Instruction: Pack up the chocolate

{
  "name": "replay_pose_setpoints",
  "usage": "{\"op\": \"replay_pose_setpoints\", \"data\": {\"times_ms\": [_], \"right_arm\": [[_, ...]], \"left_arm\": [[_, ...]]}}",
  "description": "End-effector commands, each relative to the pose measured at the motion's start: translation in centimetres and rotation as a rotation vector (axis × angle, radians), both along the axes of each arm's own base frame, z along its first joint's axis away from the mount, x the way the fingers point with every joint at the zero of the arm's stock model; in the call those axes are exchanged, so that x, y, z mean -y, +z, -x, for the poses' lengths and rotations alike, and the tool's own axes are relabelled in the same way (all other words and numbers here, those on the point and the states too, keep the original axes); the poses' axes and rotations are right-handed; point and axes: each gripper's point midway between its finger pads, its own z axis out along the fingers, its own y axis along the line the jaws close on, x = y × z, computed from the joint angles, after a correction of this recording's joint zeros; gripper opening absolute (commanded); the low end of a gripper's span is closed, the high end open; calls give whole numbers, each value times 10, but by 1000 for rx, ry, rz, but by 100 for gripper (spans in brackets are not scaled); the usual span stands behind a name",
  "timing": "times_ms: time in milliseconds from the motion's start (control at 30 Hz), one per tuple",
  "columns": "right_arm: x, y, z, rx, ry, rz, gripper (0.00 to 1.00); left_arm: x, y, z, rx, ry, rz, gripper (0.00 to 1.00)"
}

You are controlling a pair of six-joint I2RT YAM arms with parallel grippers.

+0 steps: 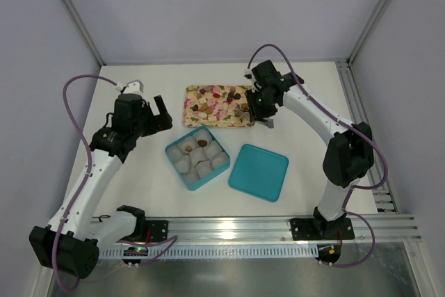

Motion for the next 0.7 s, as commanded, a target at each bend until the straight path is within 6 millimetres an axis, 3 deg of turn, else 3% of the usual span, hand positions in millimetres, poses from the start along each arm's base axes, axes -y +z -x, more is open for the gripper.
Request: {"op": "replay_pose_setpoints", "data": {"times_ms": [0,267,467,667], "right_arm": [[-10,48,-5,105,0,-97,33],[-37,73,17,140,69,-135,33],[-78,89,48,155,179,-157,33],[-123,91,84,137,295,-190,33]], "left_arm": [[-1,3,-2,24,-5,-11,100],[0,2,-3,20,-5,-10,100],[-1,2,-2,21,-3,-12,100],[-1,3,-2,22,0,-10,100]]}}
